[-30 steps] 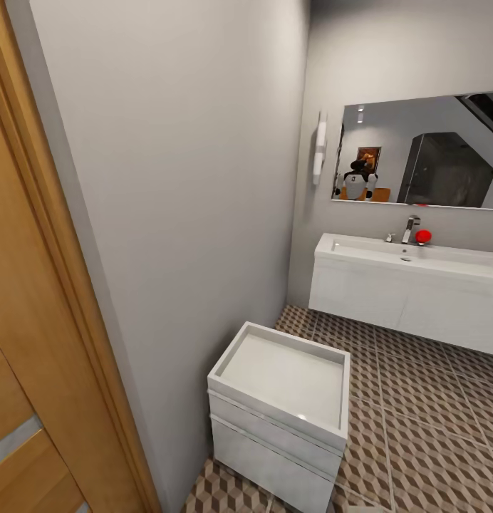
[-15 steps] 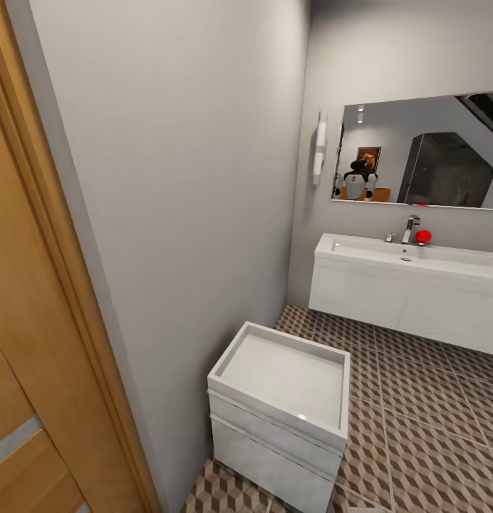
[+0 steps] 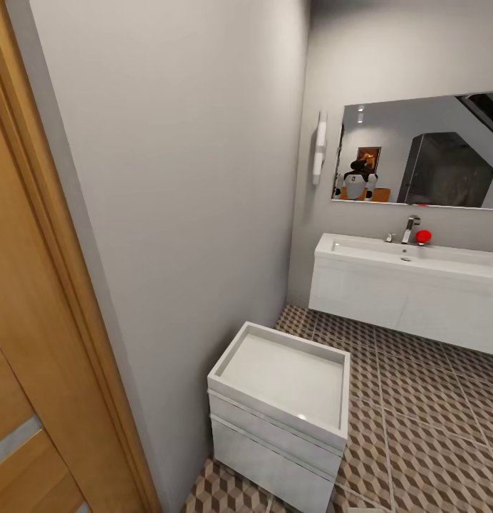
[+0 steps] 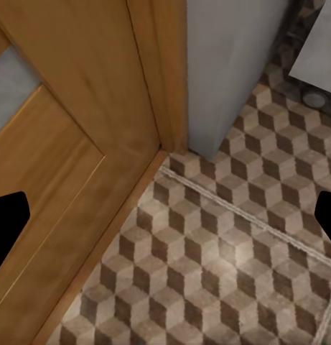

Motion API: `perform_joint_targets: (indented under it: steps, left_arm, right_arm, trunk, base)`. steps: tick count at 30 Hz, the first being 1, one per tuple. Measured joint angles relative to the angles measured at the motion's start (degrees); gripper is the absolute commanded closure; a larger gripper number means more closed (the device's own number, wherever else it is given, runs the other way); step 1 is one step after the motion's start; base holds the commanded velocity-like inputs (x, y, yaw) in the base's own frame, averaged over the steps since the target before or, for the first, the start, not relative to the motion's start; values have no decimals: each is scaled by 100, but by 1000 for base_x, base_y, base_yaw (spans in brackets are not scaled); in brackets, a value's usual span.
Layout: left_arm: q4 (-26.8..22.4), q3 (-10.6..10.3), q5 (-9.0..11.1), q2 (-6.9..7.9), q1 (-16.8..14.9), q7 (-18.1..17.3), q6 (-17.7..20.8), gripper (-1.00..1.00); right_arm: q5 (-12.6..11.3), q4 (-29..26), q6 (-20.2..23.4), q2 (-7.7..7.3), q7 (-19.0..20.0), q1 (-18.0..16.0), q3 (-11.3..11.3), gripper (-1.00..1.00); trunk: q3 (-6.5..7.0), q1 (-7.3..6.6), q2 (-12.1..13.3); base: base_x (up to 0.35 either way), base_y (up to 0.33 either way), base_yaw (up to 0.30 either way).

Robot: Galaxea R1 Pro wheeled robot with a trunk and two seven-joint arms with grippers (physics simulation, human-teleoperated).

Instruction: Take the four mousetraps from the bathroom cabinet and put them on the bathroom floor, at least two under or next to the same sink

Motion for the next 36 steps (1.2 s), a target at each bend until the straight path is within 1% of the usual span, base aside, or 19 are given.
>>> perform_joint_targets:
  steps: [9,11,31,36]
  left_arm:
    - [6,-11,0,-36,0,-3,0,-100]
    - [117,-5,0,-64,0,-7,0,-100]
    - [175,-3,0,-79,0,-8,0,-100]
    - [193,-6,-4,-137,0,-8,0,-100]
  right_arm:
    - [0,0,-3,-1,0,0,0,-100]
    - [0,0,-2,-1,0,0,0,-100]
    - [0,0,-3,-1,-7,0,0,-100]
    - [0,0,-3,-1,-8,0,0,-100]
  trunk:
    - [0,0,0]
    - [0,0,0]
    - [0,0,0]
    - [0,1,0]
  base:
    - [0,0,0]
    - [0,0,0]
    - [0,0,0]
    - [-76,0,0]
